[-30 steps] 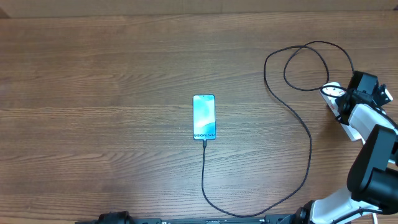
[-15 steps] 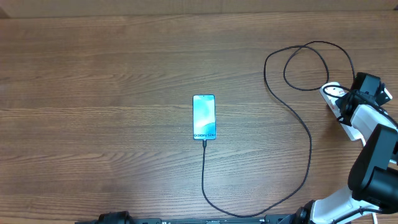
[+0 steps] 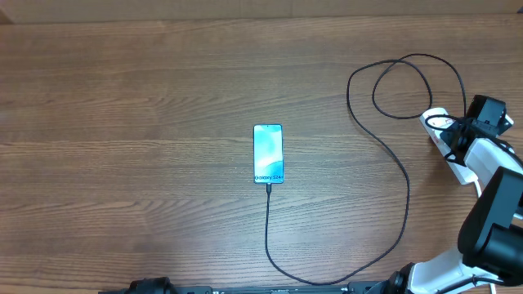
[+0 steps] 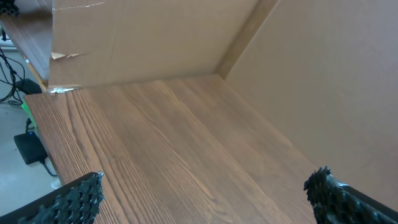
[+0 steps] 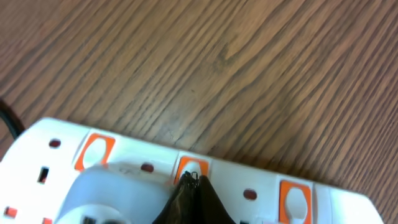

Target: Plug charger to phone and switch on socket

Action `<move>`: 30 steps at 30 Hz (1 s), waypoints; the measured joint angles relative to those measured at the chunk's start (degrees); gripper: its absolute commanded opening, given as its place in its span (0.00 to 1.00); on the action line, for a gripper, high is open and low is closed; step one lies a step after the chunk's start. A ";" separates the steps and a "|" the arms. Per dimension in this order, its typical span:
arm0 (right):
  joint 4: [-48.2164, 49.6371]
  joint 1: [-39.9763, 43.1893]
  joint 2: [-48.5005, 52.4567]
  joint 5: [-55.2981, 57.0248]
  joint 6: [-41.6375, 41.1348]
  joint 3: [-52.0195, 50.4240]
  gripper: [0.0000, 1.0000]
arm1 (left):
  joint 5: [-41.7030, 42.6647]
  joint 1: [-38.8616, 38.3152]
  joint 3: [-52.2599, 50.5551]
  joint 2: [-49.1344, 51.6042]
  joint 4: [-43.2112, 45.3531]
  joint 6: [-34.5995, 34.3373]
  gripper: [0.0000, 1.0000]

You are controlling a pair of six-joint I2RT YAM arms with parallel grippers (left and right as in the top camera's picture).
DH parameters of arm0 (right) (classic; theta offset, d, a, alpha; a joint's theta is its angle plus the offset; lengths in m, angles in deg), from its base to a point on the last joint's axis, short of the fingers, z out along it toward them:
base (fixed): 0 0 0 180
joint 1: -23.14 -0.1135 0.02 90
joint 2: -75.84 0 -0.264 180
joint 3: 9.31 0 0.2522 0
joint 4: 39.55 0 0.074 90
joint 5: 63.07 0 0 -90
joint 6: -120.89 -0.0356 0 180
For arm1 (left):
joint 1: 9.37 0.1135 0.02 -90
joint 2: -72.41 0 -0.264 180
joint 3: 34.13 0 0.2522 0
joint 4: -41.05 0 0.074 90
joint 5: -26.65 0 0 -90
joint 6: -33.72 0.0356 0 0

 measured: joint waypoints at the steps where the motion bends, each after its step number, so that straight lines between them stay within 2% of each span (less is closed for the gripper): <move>1: -0.72 0.00 -0.11 -0.68 0.02 0.00 0.04 | 0.00 0.00 0.00 0.00 0.00 -0.02 0.99; 12: -0.98 0.00 -0.15 -1.05 1.73 0.00 0.04 | 0.00 0.00 0.00 0.00 0.00 0.00 1.00; 15: -3.56 0.31 -0.83 -2.45 1.64 0.39 0.04 | 0.00 0.00 0.00 0.00 0.00 0.00 1.00; 20: -11.21 0.63 -5.49 -5.55 -0.37 2.47 0.04 | 0.00 0.00 0.00 0.00 0.00 0.00 0.99; 25: -9.79 0.63 -14.78 -6.88 -2.14 6.34 0.04 | 0.00 0.00 0.00 0.00 0.00 0.00 1.00; 30: -9.03 0.61 -12.76 -5.57 -2.62 6.62 0.04 | 0.00 0.00 0.00 0.00 0.00 0.00 0.99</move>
